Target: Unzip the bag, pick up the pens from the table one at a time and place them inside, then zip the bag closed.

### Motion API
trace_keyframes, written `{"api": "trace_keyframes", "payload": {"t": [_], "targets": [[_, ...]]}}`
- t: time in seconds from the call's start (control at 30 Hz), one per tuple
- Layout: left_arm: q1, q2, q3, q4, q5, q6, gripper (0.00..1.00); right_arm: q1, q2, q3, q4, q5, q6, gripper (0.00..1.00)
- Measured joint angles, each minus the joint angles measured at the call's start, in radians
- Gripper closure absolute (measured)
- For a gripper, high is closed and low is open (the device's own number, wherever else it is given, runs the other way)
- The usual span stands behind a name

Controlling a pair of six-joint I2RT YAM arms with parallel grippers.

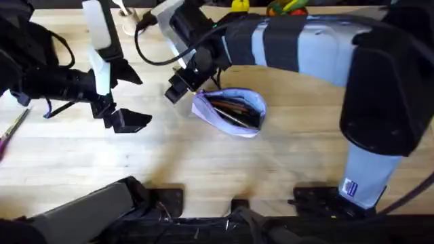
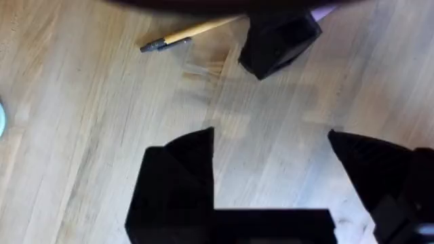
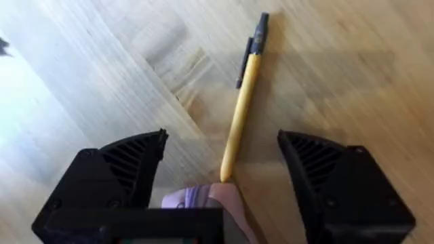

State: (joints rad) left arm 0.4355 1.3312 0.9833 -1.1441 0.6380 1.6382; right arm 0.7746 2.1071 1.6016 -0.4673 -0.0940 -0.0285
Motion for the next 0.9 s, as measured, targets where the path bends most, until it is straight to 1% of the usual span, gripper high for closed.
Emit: {"api": "trace_keyframes", "payload": {"t": [0.07,0.2,0.27,0.33,0.47,0.57,0.7,0.9], "targets": [[0.000,0.000,0.000,-0.001,0.000,0.000,0.007,0.009,0.030,0.000,-0.001,0.006,-0.003,0.004],[0.000,0.000,0.000,-0.001,0.000,0.000,0.007,0.018,0.039,0.007,0.006,0.023,-0.013,0.005],[0.000,0.000,0.000,-0.002,0.000,0.000,0.007,0.019,0.039,0.007,0.006,0.028,-0.017,0.057],[0.000,0.000,0.000,-0.005,0.000,0.000,0.007,0.018,0.040,0.007,0.008,0.036,-0.023,0.182],[0.000,0.000,0.000,-0.010,-0.001,0.000,0.007,0.014,0.042,0.007,0.007,0.042,-0.023,0.688],[0.000,0.000,0.000,-0.010,-0.001,0.000,0.008,0.014,0.042,0.007,0.003,0.050,-0.024,0.867],[0.000,0.000,0.000,-0.010,-0.001,0.000,0.007,0.014,0.042,0.011,-0.004,0.075,-0.024,0.952],[0.000,0.000,0.000,-0.012,-0.001,0.000,0.007,0.017,0.042,0.015,-0.015,0.090,-0.025,0.958]]}}
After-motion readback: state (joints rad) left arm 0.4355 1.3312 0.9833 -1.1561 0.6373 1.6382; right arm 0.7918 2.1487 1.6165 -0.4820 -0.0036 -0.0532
